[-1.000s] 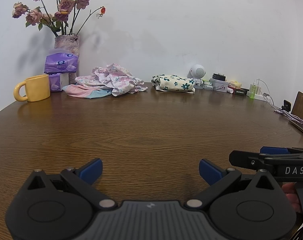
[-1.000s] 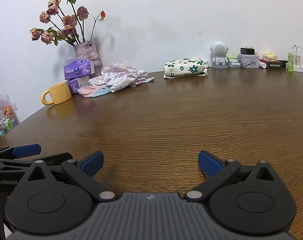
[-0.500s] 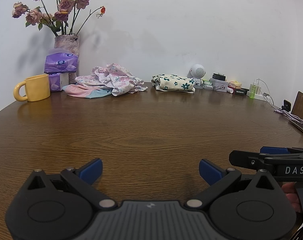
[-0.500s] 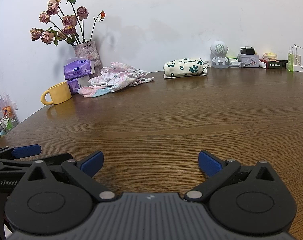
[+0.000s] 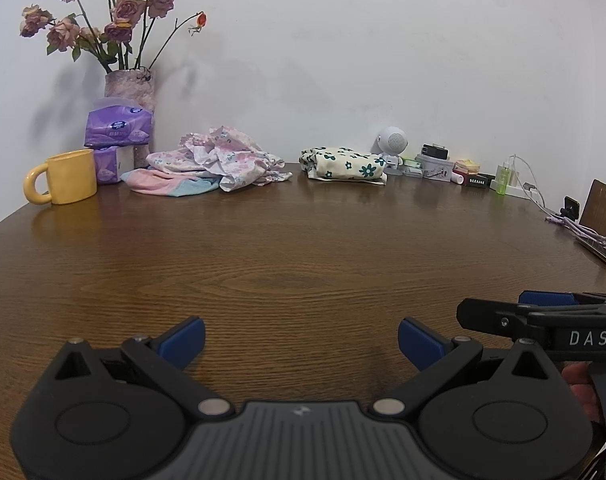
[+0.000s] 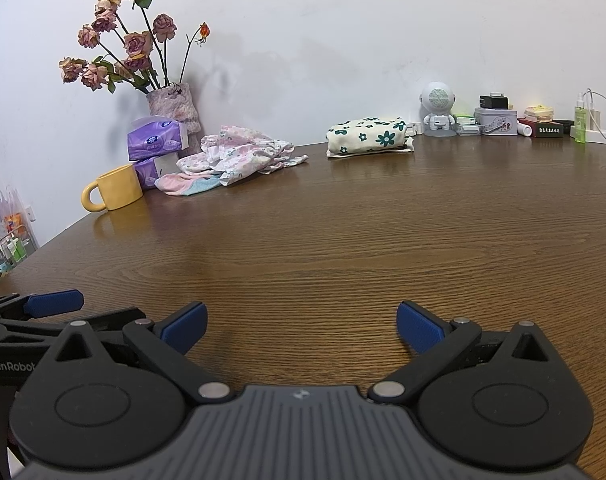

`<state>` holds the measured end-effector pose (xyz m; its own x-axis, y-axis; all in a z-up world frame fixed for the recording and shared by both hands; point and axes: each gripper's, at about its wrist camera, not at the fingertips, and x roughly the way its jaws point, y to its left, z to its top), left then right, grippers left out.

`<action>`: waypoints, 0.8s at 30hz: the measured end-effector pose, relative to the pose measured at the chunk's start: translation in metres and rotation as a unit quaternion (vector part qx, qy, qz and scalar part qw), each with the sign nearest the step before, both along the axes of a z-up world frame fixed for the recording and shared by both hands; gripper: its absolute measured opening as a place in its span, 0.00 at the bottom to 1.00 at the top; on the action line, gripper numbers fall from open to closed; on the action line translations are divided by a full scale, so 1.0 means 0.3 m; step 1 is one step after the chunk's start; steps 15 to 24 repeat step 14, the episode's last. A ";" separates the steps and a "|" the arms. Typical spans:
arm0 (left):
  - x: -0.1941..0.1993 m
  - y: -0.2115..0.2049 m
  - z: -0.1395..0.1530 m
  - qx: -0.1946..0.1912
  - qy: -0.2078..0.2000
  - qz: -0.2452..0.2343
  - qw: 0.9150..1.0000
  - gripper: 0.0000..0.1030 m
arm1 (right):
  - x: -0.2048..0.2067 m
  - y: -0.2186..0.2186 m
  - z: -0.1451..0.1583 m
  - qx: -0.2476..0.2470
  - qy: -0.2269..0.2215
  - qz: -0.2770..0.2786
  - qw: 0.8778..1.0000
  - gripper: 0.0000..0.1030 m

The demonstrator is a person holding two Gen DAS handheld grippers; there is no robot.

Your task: Fold clothes

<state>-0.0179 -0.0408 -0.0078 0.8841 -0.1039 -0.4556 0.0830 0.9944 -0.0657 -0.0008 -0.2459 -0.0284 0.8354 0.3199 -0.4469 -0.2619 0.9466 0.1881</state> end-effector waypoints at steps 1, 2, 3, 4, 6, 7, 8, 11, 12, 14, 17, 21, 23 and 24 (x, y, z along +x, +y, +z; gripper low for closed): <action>-0.001 -0.001 0.000 0.001 -0.001 0.000 1.000 1.00 | 0.000 0.000 0.000 0.000 0.000 0.000 1.000 1.00; -0.002 -0.003 0.000 0.003 -0.003 0.001 1.000 1.00 | 0.000 0.000 0.000 0.000 0.000 -0.001 1.000 1.00; -0.003 -0.005 0.000 0.004 -0.004 0.001 1.000 1.00 | 0.000 -0.001 0.000 0.001 0.000 -0.001 1.000 1.00; -0.005 -0.006 0.000 0.005 -0.006 0.001 1.000 1.00 | 0.000 -0.001 0.000 0.001 0.001 -0.002 1.000 1.00; -0.009 -0.009 0.000 0.006 -0.009 0.002 1.000 1.00 | 0.001 -0.002 0.000 0.002 0.001 -0.002 1.000 1.00; -0.010 -0.010 -0.001 0.006 -0.009 0.001 1.000 1.00 | 0.001 -0.002 0.000 0.002 0.001 -0.002 1.000 1.00; -0.011 -0.010 -0.001 0.006 -0.010 0.001 1.000 1.00 | 0.001 -0.002 0.000 0.002 0.001 -0.002 1.000 1.00; -0.013 -0.010 -0.003 0.003 -0.011 -0.003 1.000 1.00 | 0.002 -0.003 -0.001 0.004 0.002 -0.002 1.000 1.00; -0.014 -0.008 -0.003 0.002 -0.012 -0.006 1.000 1.00 | 0.002 -0.003 -0.001 0.004 0.002 -0.002 1.000 1.00; -0.017 -0.008 -0.003 0.003 -0.015 -0.008 1.000 1.00 | 0.003 -0.004 -0.001 0.004 0.002 -0.001 1.000 1.00; -0.017 -0.008 -0.003 0.003 -0.015 -0.008 1.000 1.00 | 0.003 -0.004 -0.001 0.004 0.002 -0.001 1.000 1.00; -0.017 -0.008 -0.003 0.003 -0.015 -0.008 1.000 1.00 | 0.003 -0.004 -0.001 0.004 0.002 -0.001 1.000 1.00; -0.017 -0.008 -0.003 0.003 -0.015 -0.008 1.000 1.00 | 0.003 -0.004 -0.001 0.004 0.002 -0.001 1.000 1.00; -0.017 -0.008 -0.003 0.003 -0.015 -0.008 1.000 1.00 | 0.003 -0.004 -0.001 0.004 0.002 -0.001 1.000 1.00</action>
